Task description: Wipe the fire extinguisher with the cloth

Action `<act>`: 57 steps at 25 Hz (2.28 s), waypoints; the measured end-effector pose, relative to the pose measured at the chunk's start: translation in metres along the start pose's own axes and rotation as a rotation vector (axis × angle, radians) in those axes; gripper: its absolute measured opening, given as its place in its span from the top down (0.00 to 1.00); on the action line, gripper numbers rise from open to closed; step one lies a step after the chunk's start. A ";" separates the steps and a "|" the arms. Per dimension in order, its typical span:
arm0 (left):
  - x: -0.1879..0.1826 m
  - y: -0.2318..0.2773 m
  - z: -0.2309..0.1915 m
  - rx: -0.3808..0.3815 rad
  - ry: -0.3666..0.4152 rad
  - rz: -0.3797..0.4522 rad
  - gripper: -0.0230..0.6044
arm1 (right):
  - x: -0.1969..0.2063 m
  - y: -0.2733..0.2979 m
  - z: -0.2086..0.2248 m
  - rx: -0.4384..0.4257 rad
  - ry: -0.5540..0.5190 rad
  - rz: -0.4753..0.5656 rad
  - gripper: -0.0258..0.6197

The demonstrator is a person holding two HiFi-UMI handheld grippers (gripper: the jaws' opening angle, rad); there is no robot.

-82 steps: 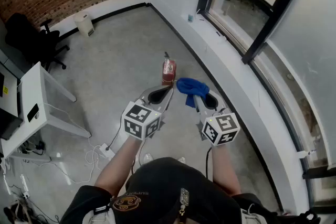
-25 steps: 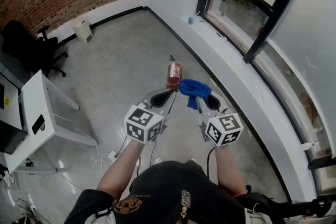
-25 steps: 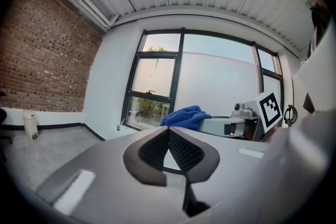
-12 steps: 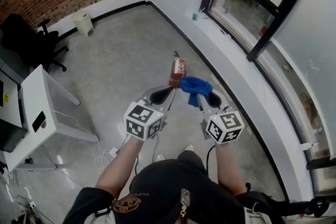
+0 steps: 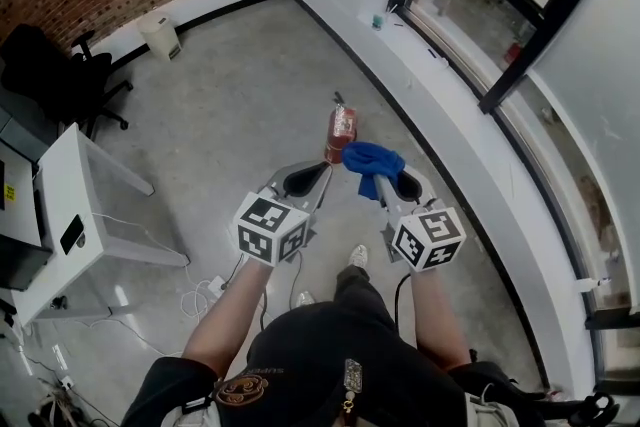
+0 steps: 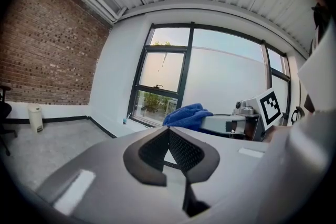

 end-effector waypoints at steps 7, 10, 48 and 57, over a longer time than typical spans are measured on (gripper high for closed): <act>-0.017 0.077 -0.009 -0.019 -0.010 -0.034 0.96 | -0.003 0.029 0.080 -0.013 0.030 -0.009 0.88; -0.028 0.115 -0.012 -0.037 -0.019 -0.037 0.96 | -0.009 0.045 0.120 -0.031 0.027 -0.013 0.88; 0.137 0.388 -0.260 -0.077 -0.129 -0.379 0.96 | 0.151 0.386 0.324 -0.117 -0.281 -0.537 0.88; 0.255 0.457 -0.289 -0.206 -0.125 -0.314 0.96 | 0.258 0.462 0.351 -0.172 -0.401 -0.428 0.88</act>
Point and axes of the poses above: the fingertips, and each gripper's own axes: y forward along the fingers, z to its right, x out of its underside, the point moved 8 cm from there along -y, backward along the fingers, and after that the axes turned 9 degrees about -z, right-handed, at the moved point
